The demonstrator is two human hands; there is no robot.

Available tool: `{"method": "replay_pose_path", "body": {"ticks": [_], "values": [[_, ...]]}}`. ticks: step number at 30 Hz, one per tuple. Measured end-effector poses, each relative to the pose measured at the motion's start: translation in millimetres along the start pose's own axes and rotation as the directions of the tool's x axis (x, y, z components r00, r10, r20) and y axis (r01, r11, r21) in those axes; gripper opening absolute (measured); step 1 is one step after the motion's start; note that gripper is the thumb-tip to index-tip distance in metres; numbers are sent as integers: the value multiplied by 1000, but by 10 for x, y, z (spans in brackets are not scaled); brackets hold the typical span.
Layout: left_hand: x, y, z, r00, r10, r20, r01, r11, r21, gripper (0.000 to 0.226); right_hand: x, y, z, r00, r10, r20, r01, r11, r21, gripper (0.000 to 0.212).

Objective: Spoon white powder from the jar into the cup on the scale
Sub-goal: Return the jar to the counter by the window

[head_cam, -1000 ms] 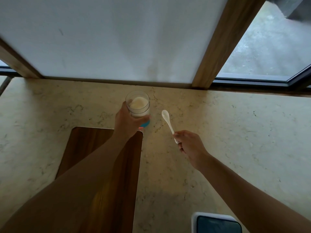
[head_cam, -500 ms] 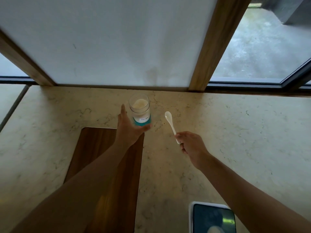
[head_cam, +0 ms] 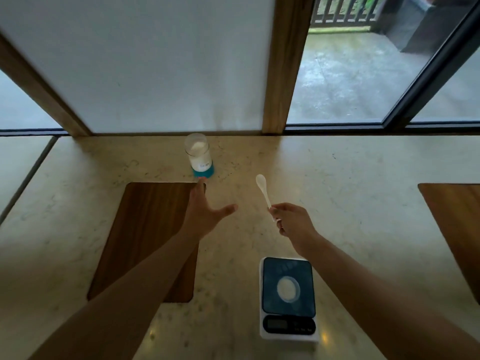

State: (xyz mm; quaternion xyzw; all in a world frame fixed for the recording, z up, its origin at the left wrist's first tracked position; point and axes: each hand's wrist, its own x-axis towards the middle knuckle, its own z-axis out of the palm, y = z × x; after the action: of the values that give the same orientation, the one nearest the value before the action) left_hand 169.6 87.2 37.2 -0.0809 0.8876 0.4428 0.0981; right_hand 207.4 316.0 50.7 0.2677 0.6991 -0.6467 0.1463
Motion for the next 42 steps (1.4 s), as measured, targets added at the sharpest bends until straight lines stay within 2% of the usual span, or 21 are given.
{"method": "replay_pose_path", "body": {"ticks": [9,15,18,28,31,36,42], "values": [[-751,-5,435,995,25,101,-31,998,50,133,-492,553,-720,999,-19,-47,17,999,-38,11],[-1236,-115,749,986,46,162,-60,995,84,135,-826,1132,-1237,991,-35,-126,12,984,-179,7],[-1436,-190,876,981,33,189,-57,991,122,134,-931,1410,-1364,993,-8,-120,-20,974,-224,8],[-1886,-436,1092,972,-24,234,-19,983,181,125,-1048,1942,-1462,993,31,-114,-80,888,-453,9],[-1981,-480,1115,972,-38,233,-4,984,178,124,-1059,1994,-1453,992,17,-125,-76,873,-483,14],[-2092,-546,1127,968,-57,246,10,982,189,126,-1032,2065,-1444,991,24,-128,-87,854,-512,4],[-2171,-606,1114,966,-61,253,10,980,196,124,-1012,2093,-1438,991,21,-129,-87,841,-534,7]]}}
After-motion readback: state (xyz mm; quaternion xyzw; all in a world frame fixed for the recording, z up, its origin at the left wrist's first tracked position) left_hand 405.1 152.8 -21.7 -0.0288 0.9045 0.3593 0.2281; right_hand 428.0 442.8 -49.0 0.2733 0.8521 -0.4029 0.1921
